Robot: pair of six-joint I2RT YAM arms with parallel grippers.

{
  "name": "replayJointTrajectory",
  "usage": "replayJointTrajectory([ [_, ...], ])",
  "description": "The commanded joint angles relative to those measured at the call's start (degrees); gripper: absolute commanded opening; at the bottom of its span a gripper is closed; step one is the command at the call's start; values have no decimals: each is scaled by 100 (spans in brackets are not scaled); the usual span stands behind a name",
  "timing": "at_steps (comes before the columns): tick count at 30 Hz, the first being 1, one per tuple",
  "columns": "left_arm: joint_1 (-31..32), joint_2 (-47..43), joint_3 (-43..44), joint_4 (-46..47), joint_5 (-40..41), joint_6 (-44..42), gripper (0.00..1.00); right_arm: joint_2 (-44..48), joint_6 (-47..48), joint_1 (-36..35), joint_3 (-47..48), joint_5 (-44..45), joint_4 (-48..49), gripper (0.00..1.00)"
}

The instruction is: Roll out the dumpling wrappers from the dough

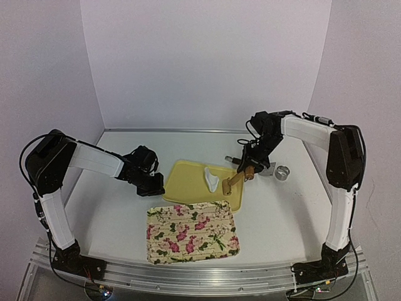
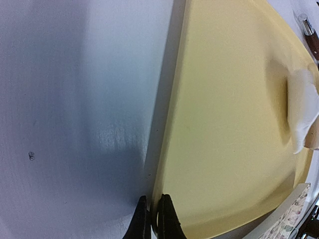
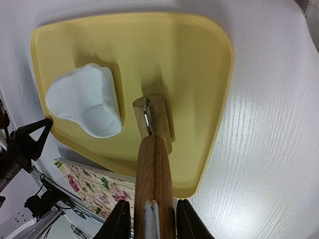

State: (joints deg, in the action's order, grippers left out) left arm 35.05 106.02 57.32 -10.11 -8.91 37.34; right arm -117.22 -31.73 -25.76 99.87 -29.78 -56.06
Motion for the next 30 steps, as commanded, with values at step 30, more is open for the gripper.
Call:
replayJointTrajectory([
  [30, 54, -133, -288, -649, 363, -26, 0, -578, -522, -963, 1855, -20, -132, 0],
])
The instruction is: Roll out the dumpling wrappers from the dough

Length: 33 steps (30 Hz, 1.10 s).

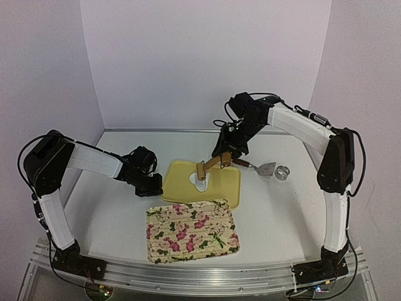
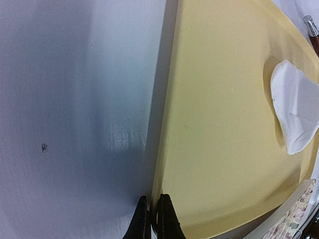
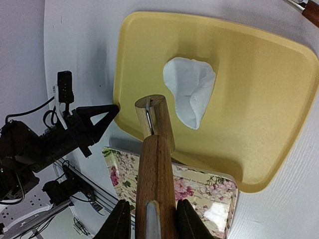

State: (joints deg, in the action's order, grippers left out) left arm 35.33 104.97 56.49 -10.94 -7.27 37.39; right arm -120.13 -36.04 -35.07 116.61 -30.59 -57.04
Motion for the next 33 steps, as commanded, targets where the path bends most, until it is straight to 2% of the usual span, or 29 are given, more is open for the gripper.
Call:
replayJointTrajectory([
  [1, 30, -35, -207, -567, 205, -23, 0, -325, -100, -29, 178, 114, -74, 0],
  [8, 35, -55, -211, -564, 209, -17, 0, -598, -61, -26, -34, 450, -244, 0],
  [33, 35, -132, -341, -490, 186, -9, 0, -1585, -11, -10, -238, 705, -229, 0],
])
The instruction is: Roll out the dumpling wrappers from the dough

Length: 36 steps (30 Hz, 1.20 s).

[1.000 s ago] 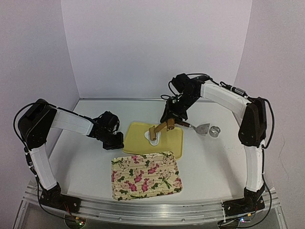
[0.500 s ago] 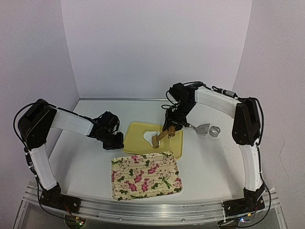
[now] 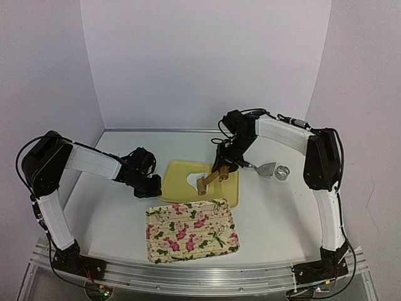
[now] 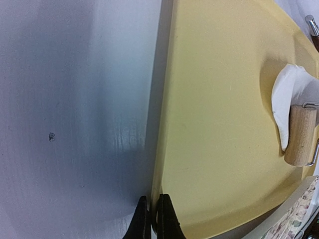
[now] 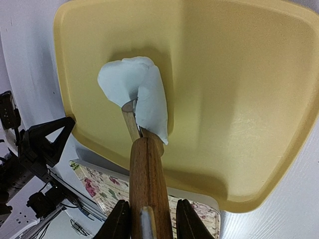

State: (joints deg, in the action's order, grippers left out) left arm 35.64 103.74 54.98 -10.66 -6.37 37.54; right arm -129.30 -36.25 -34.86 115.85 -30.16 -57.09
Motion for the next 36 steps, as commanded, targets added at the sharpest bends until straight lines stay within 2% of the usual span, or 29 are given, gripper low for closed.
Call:
replayJointTrajectory([
  [1, 5, -1, -185, -512, 89, -27, 0, -723, 16, -33, -131, 637, -224, 0],
  [24, 5, -12, -191, -560, 118, -11, 0, -1226, -16, -12, -234, 1012, -243, 0],
  [32, 5, -7, -191, -551, 128, -5, 0, -1210, 4, -13, -300, 1086, -255, 0],
  [36, 5, 4, -174, -553, 128, -10, 0, -1043, 73, -34, -122, 856, -242, 0],
])
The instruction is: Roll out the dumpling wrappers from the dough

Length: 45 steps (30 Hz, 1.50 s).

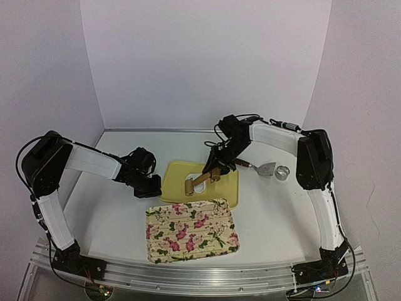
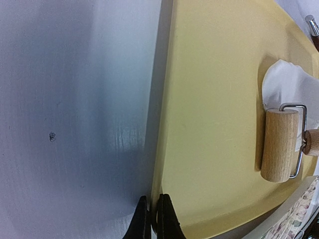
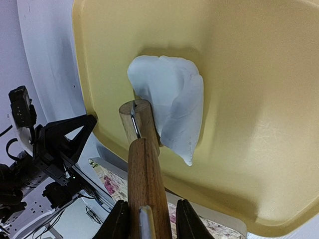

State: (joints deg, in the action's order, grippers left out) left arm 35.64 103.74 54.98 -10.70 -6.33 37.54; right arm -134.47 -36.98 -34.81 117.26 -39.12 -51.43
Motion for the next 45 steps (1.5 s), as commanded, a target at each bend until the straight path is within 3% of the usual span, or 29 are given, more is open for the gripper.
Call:
replayJointTrajectory([
  [1, 5, 5, -169, -549, 123, -12, 0, -456, 186, -50, -170, 1585, -808, 0],
  [8, 5, 78, -83, -565, 113, -42, 0, 218, 248, -253, 560, 210, -807, 0],
  [14, 5, 154, 2, -561, 96, -62, 0, 1124, 124, -272, 594, 172, -861, 0],
  [25, 90, 113, 56, -309, -571, -556, 0, 1300, 279, -268, 541, 1709, -1251, 0],
  [34, 241, -219, -115, -233, -1088, -642, 6, 763, 304, -265, 907, 2080, -1295, 0],
  [40, 242, -652, -75, -681, -859, -685, 17, 771, 136, -264, 636, 2550, -1445, 0],
  [45, 220, -465, 504, -1332, -343, -692, 28, 807, 118, -263, 526, 2660, -1454, 0],
])
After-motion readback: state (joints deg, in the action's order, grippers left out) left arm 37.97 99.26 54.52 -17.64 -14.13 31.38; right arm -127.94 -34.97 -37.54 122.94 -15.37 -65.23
